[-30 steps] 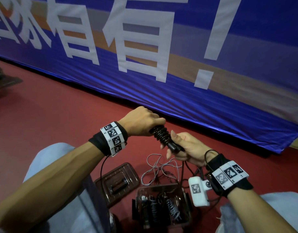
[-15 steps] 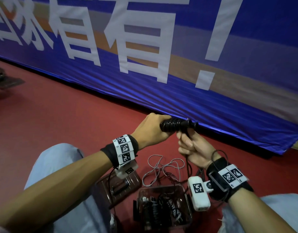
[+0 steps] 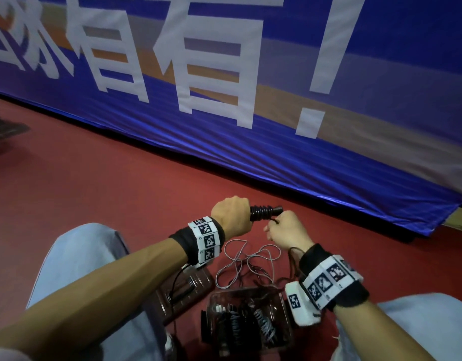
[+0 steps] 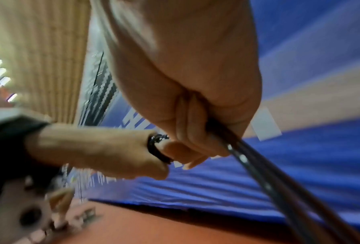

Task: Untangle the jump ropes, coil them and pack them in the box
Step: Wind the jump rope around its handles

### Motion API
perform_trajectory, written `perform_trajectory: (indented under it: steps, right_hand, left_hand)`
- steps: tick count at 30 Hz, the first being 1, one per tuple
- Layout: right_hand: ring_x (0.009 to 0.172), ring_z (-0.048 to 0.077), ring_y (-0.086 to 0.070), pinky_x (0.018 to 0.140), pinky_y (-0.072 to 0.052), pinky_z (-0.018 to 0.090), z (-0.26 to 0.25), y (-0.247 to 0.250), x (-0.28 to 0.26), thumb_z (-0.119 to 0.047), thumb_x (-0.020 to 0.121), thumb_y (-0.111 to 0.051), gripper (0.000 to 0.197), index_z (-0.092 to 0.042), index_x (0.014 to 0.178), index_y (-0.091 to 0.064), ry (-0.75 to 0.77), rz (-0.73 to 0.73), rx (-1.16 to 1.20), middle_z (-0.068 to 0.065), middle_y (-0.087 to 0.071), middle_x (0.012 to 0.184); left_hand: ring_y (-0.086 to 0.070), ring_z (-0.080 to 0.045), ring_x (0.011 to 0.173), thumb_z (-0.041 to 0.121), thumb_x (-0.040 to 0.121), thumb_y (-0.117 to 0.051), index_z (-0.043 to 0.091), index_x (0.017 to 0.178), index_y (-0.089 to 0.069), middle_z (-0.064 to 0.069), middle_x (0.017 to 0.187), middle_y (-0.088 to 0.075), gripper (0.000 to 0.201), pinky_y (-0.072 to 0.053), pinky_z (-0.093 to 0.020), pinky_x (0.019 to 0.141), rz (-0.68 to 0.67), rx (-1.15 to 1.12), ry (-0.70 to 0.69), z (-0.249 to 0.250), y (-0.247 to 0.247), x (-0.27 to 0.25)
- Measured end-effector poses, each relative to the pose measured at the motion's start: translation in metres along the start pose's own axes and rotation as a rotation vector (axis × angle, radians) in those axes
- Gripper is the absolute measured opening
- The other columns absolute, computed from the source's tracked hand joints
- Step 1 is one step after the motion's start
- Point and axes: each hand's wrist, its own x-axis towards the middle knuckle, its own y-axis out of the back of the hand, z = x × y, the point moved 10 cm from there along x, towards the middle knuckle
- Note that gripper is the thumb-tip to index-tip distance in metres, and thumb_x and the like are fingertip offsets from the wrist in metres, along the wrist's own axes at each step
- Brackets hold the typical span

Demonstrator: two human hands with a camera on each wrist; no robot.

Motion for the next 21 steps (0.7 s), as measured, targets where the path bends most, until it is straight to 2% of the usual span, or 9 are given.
perform_trajectory:
  steps: [2, 5, 7, 10, 14, 18, 21]
  right_hand:
    - [0.063, 0.018, -0.063, 0.052, -0.044, 0.023, -0.005, 0.010, -0.005, -0.020, 0.099, -0.059, 0.015, -0.011, 0.100, -0.070, 0.107, 0.080, -0.264, 0.006, -0.069, 0.090]
    - [0.077, 0.030, -0.069, 0.065, -0.055, 0.035, -0.020, 0.015, -0.015, -0.031, 0.098, -0.065, 0.017, -0.015, 0.098, -0.072, 0.285, 0.141, -0.525, 0.007, -0.071, 0.091]
    - [0.082, 0.030, -0.071, 0.067, -0.053, 0.034, -0.029, 0.017, -0.020, -0.038, 0.097, -0.067, 0.020, -0.019, 0.099, -0.075, 0.392, 0.153, -0.630, 0.007, -0.073, 0.090]
    - [0.081, 0.028, -0.071, 0.066, -0.049, 0.030, -0.041, 0.016, -0.030, -0.047, 0.097, -0.064, 0.027, -0.022, 0.100, -0.076, 0.492, 0.171, -0.712, 0.004, -0.073, 0.087]
    - [0.081, 0.027, -0.071, 0.064, -0.045, 0.031, -0.053, 0.010, -0.035, -0.053, 0.098, -0.059, 0.036, -0.020, 0.097, -0.074, 0.541, 0.210, -0.775, 0.004, -0.072, 0.084]
    - [0.072, 0.029, -0.067, 0.060, -0.037, 0.031, -0.056, 0.014, -0.032, -0.068, 0.081, -0.069, 0.055, -0.013, 0.077, -0.063, 0.524, 0.229, -0.806, 0.004, -0.067, 0.073]
    - [0.065, 0.024, -0.062, 0.059, -0.036, 0.030, -0.057, 0.014, -0.033, -0.077, 0.070, -0.070, 0.063, -0.014, 0.075, -0.060, 0.557, 0.205, -0.789, 0.000, -0.063, 0.067]
  left_hand:
    - [-0.069, -0.028, 0.082, 0.029, 0.090, -0.058, 0.012, 0.101, -0.065, -0.006, 0.093, -0.070, 0.021, -0.052, -0.034, 0.067, -0.069, 0.044, -0.009, 0.000, -0.006, 0.000]
    - [-0.065, -0.025, 0.075, 0.028, 0.089, -0.060, 0.011, 0.105, -0.064, -0.003, 0.086, -0.065, 0.024, -0.053, -0.033, 0.066, -0.196, 0.090, -0.054, -0.002, -0.016, 0.001]
    - [-0.062, -0.023, 0.072, 0.028, 0.089, -0.062, 0.011, 0.105, -0.063, -0.001, 0.082, -0.060, 0.024, -0.050, -0.032, 0.062, -0.241, 0.143, -0.107, -0.003, -0.016, 0.002]
    - [-0.059, -0.023, 0.070, 0.029, 0.089, -0.062, 0.012, 0.102, -0.063, 0.000, 0.081, -0.058, 0.022, -0.046, -0.032, 0.060, -0.227, 0.240, -0.193, -0.001, -0.004, 0.003]
    - [-0.059, -0.027, 0.073, 0.030, 0.087, -0.062, 0.012, 0.098, -0.064, -0.005, 0.090, -0.065, 0.021, -0.045, -0.032, 0.062, -0.197, 0.328, -0.262, -0.001, 0.008, 0.001]
    - [-0.056, -0.024, 0.068, 0.027, 0.089, -0.060, 0.018, 0.086, -0.054, 0.000, 0.081, -0.059, 0.011, -0.045, -0.031, 0.059, -0.226, 0.404, -0.321, 0.002, 0.000, -0.006]
    - [-0.061, -0.026, 0.069, 0.027, 0.088, -0.058, 0.018, 0.079, -0.051, -0.004, 0.086, -0.069, 0.014, -0.045, -0.031, 0.058, -0.198, 0.484, -0.442, 0.009, -0.002, -0.011]
